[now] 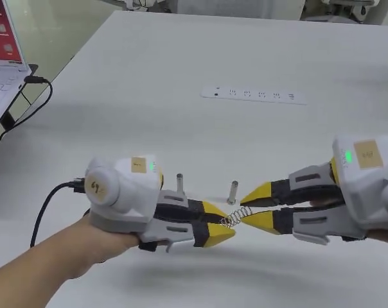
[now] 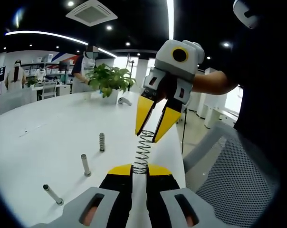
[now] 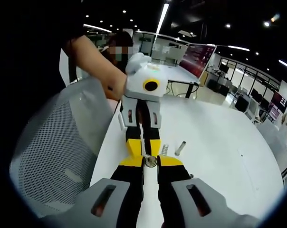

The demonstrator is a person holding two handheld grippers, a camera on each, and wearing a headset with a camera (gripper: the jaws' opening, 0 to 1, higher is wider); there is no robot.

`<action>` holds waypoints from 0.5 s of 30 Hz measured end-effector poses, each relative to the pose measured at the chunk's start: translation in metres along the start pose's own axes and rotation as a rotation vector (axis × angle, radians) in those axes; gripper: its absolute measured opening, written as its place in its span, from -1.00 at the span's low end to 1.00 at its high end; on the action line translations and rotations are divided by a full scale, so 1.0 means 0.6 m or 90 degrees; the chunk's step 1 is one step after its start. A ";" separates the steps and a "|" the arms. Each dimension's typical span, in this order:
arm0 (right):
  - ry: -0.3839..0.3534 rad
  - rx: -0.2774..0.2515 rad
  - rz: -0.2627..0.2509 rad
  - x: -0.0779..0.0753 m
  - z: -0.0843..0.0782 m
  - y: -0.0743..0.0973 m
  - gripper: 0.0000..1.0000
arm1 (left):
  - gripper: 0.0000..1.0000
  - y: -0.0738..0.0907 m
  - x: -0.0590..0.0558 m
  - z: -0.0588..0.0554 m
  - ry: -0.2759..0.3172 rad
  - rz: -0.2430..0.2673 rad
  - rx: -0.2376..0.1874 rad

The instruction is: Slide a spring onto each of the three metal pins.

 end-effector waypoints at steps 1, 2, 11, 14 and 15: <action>-0.006 -0.010 -0.004 -0.002 0.001 -0.001 -0.85 | -0.97 0.000 0.000 0.000 0.000 -0.001 0.000; -0.006 -0.011 -0.004 -0.002 0.002 -0.001 -0.85 | -0.97 -0.003 -0.002 0.000 -0.002 -0.004 0.001; 0.016 -0.031 -0.013 0.001 0.015 -0.013 -0.85 | -0.97 -0.008 -0.007 0.002 -0.009 -0.010 0.006; 0.019 -0.036 -0.017 -0.001 0.017 -0.014 -0.85 | -0.97 -0.008 -0.006 0.005 -0.010 -0.009 0.005; 0.021 -0.036 -0.018 -0.001 0.017 -0.015 -0.85 | -0.97 -0.008 -0.006 0.005 -0.011 -0.009 0.004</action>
Point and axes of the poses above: the centre of the closed fingertips' face, and the gripper's own axes: y roughly backward along the fingers, x roughly to its left, z roughly out of its top, the point moved 8 cm from there along y, roughly backward along the fingers, and after that the axes turned 7 degrees about y, right-handed, at the moved point
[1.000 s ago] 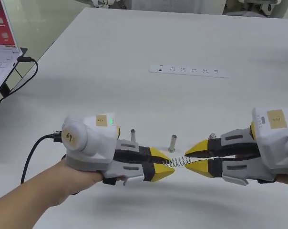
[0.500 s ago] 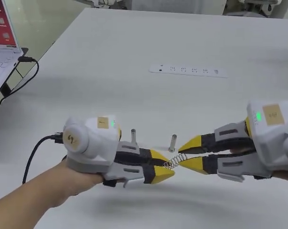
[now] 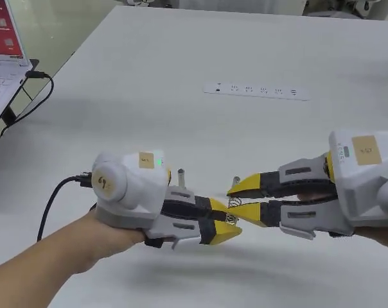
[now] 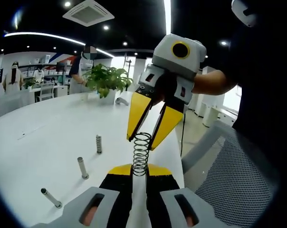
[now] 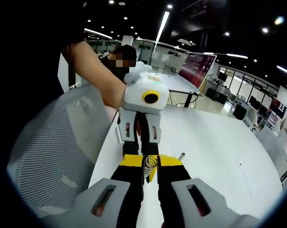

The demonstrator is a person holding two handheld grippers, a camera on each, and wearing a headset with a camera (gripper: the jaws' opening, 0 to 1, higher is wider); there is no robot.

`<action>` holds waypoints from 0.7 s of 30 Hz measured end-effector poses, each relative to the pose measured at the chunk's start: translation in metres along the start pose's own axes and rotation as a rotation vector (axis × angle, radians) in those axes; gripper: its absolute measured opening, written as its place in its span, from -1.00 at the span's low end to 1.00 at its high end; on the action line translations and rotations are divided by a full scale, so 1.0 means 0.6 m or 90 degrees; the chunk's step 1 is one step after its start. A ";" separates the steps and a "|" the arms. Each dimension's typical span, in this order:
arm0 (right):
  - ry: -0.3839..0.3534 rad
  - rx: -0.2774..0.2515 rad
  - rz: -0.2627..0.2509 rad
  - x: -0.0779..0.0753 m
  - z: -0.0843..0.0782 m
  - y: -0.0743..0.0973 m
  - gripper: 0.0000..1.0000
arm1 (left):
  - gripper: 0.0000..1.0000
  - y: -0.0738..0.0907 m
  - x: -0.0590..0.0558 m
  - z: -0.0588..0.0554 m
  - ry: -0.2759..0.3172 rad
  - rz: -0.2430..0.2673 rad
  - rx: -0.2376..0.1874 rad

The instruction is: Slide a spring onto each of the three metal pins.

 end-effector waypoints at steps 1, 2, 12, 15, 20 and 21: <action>0.002 -0.001 -0.001 -0.001 0.000 0.000 -0.85 | -0.97 0.000 0.000 0.000 0.000 0.001 -0.001; 0.002 -0.001 -0.002 -0.001 0.000 0.000 -0.85 | -0.97 0.001 0.001 0.000 -0.002 0.002 -0.001; -0.037 -0.023 -0.014 -0.003 -0.004 0.002 -0.85 | -0.97 -0.001 -0.003 0.003 -0.006 0.002 -0.005; -0.043 -0.026 -0.018 -0.003 -0.006 0.004 -0.85 | -0.97 -0.001 -0.004 0.003 -0.006 0.003 -0.004; -0.058 -0.034 -0.024 -0.003 -0.006 0.006 -0.84 | -0.97 0.000 -0.005 0.004 -0.005 0.003 -0.007; -0.062 -0.036 -0.026 -0.004 -0.005 0.006 -0.84 | -0.97 -0.001 -0.005 0.005 -0.006 0.003 -0.008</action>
Point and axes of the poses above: the centre of the closed fingertips' face, and the gripper's own axes: y roughly backward along the fingers, x roughly to its left, z roughly out of its top, the point moved 8 cm from there along y, roughly backward along the fingers, and after that the axes turned 7 degrees about y, right-handed, at the moved point
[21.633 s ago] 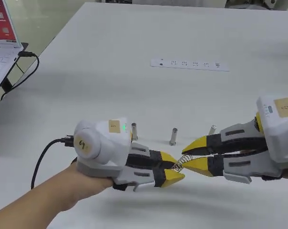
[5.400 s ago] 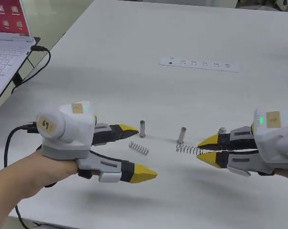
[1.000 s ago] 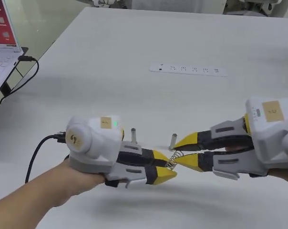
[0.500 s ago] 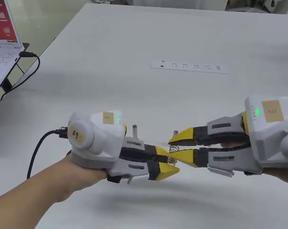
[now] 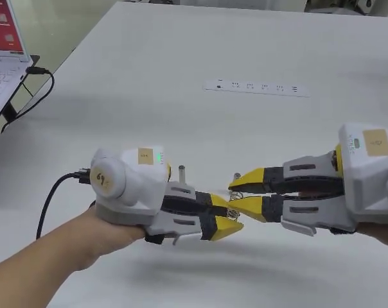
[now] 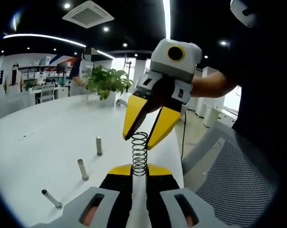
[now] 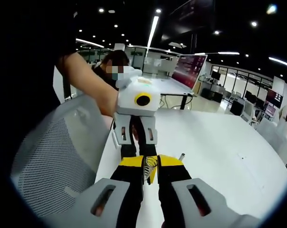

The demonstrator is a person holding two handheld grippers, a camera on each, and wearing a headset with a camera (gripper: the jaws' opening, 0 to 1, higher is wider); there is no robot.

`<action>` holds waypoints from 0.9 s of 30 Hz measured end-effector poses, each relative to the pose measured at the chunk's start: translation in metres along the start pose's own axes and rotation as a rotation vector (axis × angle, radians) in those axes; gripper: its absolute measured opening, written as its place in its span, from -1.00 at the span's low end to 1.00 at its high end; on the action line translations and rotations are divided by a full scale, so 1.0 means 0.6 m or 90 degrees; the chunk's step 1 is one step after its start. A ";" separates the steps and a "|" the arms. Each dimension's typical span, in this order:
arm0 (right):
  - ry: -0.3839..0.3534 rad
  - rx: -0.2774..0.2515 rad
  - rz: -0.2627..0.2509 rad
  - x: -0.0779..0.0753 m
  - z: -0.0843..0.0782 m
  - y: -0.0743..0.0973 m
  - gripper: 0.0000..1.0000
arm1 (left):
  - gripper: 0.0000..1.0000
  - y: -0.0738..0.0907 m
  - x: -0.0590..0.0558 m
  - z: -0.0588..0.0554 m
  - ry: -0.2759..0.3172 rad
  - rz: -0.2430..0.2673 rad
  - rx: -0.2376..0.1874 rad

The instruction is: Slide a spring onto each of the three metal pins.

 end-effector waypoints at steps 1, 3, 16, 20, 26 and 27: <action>-0.001 0.000 0.000 0.000 0.001 0.000 -0.84 | -0.97 0.000 0.000 0.000 0.001 0.000 0.000; 0.004 0.000 -0.001 0.001 0.002 -0.001 -0.84 | -0.97 0.000 -0.001 0.001 0.001 0.000 -0.001; 0.006 0.000 -0.007 0.002 0.006 -0.001 -0.84 | -0.97 0.003 -0.002 0.002 0.000 0.000 -0.006; 0.020 0.001 -0.001 0.004 0.008 -0.001 -0.86 | -0.97 0.004 -0.003 0.002 0.001 -0.001 -0.005; 0.046 0.011 -0.002 0.000 0.011 0.000 -0.87 | -0.96 0.006 -0.002 0.004 0.014 0.004 -0.012; 0.049 0.013 -0.003 0.000 0.012 0.000 -0.87 | -0.96 0.006 -0.002 0.004 0.017 0.004 -0.013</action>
Point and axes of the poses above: the centre of the closed fingertips' face, and the gripper's own axes: y roughly backward along the fingers, x roughly to its left, z roughly out of its top, the point moved 8 cm from there along y, roughly backward along the fingers, and after that the axes turned 7 degrees about y, right-handed, at the moved point
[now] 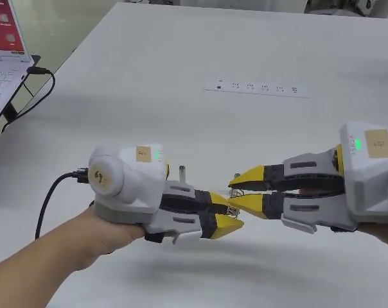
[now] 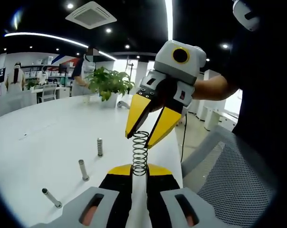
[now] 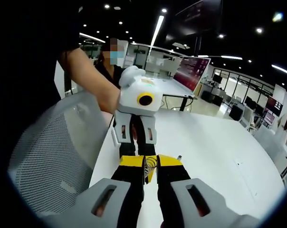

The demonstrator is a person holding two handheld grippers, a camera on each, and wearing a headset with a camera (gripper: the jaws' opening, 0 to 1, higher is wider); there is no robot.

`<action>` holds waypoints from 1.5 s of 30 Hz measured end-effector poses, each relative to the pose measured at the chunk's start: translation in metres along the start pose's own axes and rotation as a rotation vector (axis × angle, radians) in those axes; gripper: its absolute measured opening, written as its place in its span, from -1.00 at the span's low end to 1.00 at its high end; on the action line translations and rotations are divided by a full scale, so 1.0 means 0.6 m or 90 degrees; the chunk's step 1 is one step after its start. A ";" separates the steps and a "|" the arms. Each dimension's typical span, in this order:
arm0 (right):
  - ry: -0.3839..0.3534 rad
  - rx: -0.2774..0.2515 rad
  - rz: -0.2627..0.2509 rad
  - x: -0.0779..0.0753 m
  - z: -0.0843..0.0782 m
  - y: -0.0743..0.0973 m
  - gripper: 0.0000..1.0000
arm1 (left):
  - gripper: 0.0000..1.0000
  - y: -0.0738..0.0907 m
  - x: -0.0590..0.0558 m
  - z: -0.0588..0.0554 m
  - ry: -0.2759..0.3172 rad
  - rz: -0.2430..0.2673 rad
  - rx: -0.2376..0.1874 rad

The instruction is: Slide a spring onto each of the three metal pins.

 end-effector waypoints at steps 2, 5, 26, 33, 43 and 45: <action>0.003 0.003 -0.001 -0.001 0.002 0.000 -0.87 | -0.95 0.001 0.001 0.001 0.002 0.005 -0.002; 0.009 0.005 -0.002 -0.003 0.002 0.001 -0.87 | -0.95 0.002 0.002 0.002 0.003 0.009 -0.005; 0.043 0.022 0.010 0.000 0.011 -0.002 -0.87 | -0.74 0.002 0.004 0.007 0.006 0.018 -0.001; 0.047 0.025 0.004 -0.002 0.010 -0.001 -0.87 | -0.59 0.007 0.008 0.006 0.003 0.032 0.002; 0.047 0.028 -0.009 -0.010 0.006 0.001 -0.87 | -0.31 0.041 0.026 -0.005 0.004 0.076 0.019; 0.047 0.029 -0.013 -0.011 0.005 0.001 -0.87 | -0.25 0.048 0.028 -0.007 0.009 0.084 0.016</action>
Point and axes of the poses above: the centre of the closed fingertips' face, and the gripper's own axes: y roughly backward along the fingers, x roughly to its left, z roughly out of its top, the point moved 8 cm from there along y, roughly backward along the fingers, and after that the axes turned 7 degrees about y, right-handed, at the moved point
